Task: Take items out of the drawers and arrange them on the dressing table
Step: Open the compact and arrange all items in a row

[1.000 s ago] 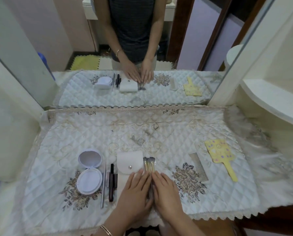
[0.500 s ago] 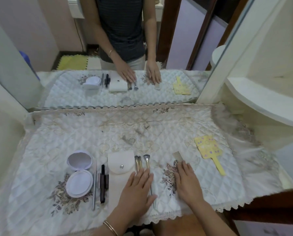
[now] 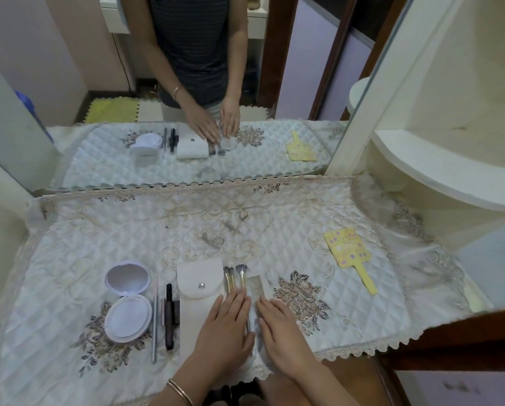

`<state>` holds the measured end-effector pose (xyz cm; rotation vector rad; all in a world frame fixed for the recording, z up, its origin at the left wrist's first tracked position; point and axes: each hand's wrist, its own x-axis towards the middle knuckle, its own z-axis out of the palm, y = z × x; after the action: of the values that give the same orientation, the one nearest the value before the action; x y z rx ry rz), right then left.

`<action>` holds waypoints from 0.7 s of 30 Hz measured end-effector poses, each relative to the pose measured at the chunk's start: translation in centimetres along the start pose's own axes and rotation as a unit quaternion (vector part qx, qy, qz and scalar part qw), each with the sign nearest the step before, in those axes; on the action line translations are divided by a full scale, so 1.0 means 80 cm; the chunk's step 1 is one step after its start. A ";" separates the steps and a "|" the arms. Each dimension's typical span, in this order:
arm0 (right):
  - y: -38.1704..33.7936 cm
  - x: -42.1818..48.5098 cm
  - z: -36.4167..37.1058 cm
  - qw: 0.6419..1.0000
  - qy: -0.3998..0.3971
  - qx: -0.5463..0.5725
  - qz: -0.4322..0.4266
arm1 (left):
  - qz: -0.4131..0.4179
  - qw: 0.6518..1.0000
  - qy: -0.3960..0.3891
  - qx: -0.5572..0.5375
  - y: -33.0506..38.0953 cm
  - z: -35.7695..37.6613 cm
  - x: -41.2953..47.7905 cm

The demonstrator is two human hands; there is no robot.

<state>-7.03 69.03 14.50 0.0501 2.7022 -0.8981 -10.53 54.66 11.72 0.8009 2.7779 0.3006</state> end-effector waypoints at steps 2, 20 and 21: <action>0.000 -0.004 -0.008 0.999 0.004 0.037 0.008 | -0.001 1.000 0.001 0.006 -0.001 0.001 0.000; 0.179 0.067 -0.163 0.981 0.039 -0.138 0.132 | -0.107 0.991 -0.016 0.074 0.054 0.010 0.022; 0.176 0.064 -0.161 0.981 0.038 -0.143 0.128 | -0.115 0.990 -0.033 0.070 0.056 0.009 0.022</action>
<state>-13.58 87.68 14.65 0.3700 2.7822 -0.4378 -9.60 59.42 11.87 0.5002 2.8157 0.0356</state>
